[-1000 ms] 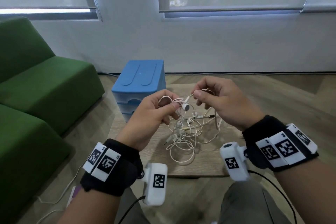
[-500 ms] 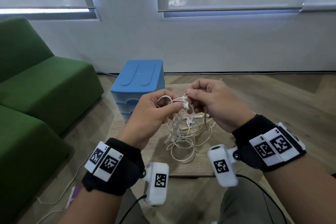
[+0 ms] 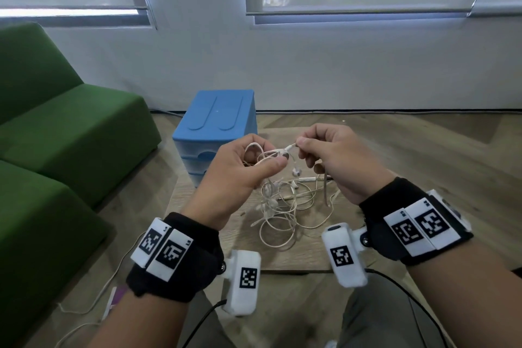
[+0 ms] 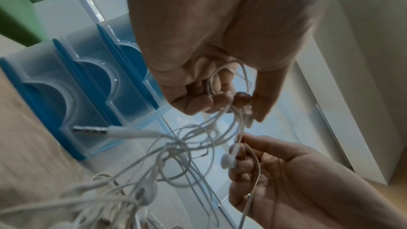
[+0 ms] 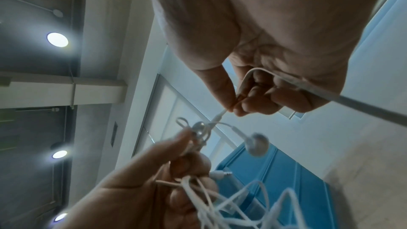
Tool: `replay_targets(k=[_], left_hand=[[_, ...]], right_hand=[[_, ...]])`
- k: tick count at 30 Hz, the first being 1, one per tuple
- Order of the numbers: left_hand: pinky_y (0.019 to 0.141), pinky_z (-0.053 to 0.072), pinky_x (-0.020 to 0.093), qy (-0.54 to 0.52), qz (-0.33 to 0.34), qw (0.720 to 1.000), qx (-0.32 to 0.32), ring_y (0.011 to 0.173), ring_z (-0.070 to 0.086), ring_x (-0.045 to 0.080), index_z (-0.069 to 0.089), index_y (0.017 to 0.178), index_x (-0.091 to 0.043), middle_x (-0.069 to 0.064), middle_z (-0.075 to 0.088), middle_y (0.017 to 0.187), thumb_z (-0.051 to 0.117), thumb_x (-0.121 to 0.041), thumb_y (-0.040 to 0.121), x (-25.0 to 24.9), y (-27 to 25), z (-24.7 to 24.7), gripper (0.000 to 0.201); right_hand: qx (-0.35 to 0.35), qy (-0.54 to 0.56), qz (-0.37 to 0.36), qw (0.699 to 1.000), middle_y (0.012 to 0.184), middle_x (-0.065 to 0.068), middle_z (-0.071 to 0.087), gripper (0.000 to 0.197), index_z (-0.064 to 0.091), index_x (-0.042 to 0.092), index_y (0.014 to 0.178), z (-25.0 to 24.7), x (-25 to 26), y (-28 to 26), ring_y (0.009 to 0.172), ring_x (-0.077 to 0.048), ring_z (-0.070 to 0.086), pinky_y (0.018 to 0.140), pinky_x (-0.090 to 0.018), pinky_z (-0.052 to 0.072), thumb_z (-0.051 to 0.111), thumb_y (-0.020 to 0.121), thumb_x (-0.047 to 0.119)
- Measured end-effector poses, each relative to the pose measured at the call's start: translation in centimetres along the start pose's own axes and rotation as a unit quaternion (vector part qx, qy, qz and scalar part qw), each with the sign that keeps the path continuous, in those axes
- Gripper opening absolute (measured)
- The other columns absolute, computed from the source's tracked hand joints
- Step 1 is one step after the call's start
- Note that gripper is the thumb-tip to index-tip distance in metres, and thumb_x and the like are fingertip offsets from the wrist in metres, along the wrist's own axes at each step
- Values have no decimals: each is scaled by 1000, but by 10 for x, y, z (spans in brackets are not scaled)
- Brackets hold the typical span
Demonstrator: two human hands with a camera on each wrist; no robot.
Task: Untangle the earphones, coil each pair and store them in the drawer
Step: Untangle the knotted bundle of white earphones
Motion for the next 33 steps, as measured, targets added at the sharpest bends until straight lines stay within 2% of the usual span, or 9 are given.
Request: replay_targets(k=[3, 6, 10, 13, 15, 20, 27, 29, 33], left_hand=[[60, 36, 32, 27, -10, 999, -45, 59, 41, 11, 69, 85, -14, -5, 53, 62, 82, -15, 88, 3, 1, -7, 14], [58, 35, 31, 29, -14, 998, -60, 62, 41, 14, 70, 86, -14, 2, 51, 67, 80, -16, 90, 4, 1, -9, 11], [55, 44, 21, 43, -11, 997, -62, 58, 50, 11, 69, 89, -11, 2, 59, 71, 78, -17, 92, 5, 0, -8, 11], [57, 48, 22, 35, -7, 998, -56, 57, 53, 12, 67, 89, -11, -4, 67, 70, 75, -14, 94, 6, -1, -9, 10], [56, 48, 22, 37, -6, 999, -38, 58, 55, 13, 66, 90, -10, 4, 74, 75, 74, -12, 94, 6, -4, -9, 9], [56, 47, 19, 90, -8, 995, -29, 59, 57, 9, 67, 92, -5, 15, 76, 80, 73, -11, 95, 10, -11, -11, 10], [69, 50, 30, 138, -58, 989, -12, 71, 60, 12, 72, 88, -19, 6, 72, 83, 79, -27, 92, 32, -5, -13, 11], [69, 49, 29, 131, -74, 988, -29, 72, 59, 10, 71, 89, -19, 0, 68, 81, 77, -27, 93, 40, -6, -11, 11], [53, 40, 21, 131, -133, 982, -26, 55, 50, 4, 65, 91, -18, -1, 64, 80, 73, -26, 96, 63, -7, -5, 12]], right_hand=[[8, 9, -3, 1000, 69, -3, 62, 15, 66, 9, 83, 0, 2, 0, 58, -11, 51, 56, -26, 37, 62, 97, 8], [56, 58, -18, 997, 71, -6, 61, 13, 64, 6, 86, 4, 7, -3, 62, -13, 51, 60, -27, 38, 60, 98, 5], [113, 81, -28, 990, 75, -7, 62, 17, 64, 9, 85, 10, 15, -9, 65, -14, 54, 62, -28, 40, 57, 100, 5], [78, 74, -27, 994, 74, -5, 63, 15, 64, 10, 87, 4, 12, -4, 64, -14, 55, 60, -26, 41, 58, 100, 7], [24, 68, -25, 997, 71, -2, 63, 15, 64, 12, 86, -6, 7, 2, 62, -14, 55, 58, -26, 40, 59, 100, 7], [-38, 4, -22, 999, 68, 2, 65, 15, 65, 16, 85, -22, -4, 13, 64, -14, 58, 57, -26, 42, 62, 99, 12], [15, -117, -19, 993, 83, -10, 71, 12, 72, 3, 94, -12, -22, 21, 72, -12, 62, 54, -7, 43, 62, 99, 9], [22, -161, -18, 987, 85, -8, 74, 13, 74, 8, 97, -13, -29, 21, 75, -10, 64, 60, -11, 44, 62, 99, 13], [50, -246, -22, 968, 88, 5, 71, 14, 76, 22, 99, -18, -37, 16, 76, -5, 61, 70, -20, 43, 65, 95, 13]])
Point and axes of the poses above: each hand's wrist, its own y-axis towards the middle knuckle, its own z-axis out of the palm, x = y × z, the point moved 6 cm from there along y, towards the middle knuckle
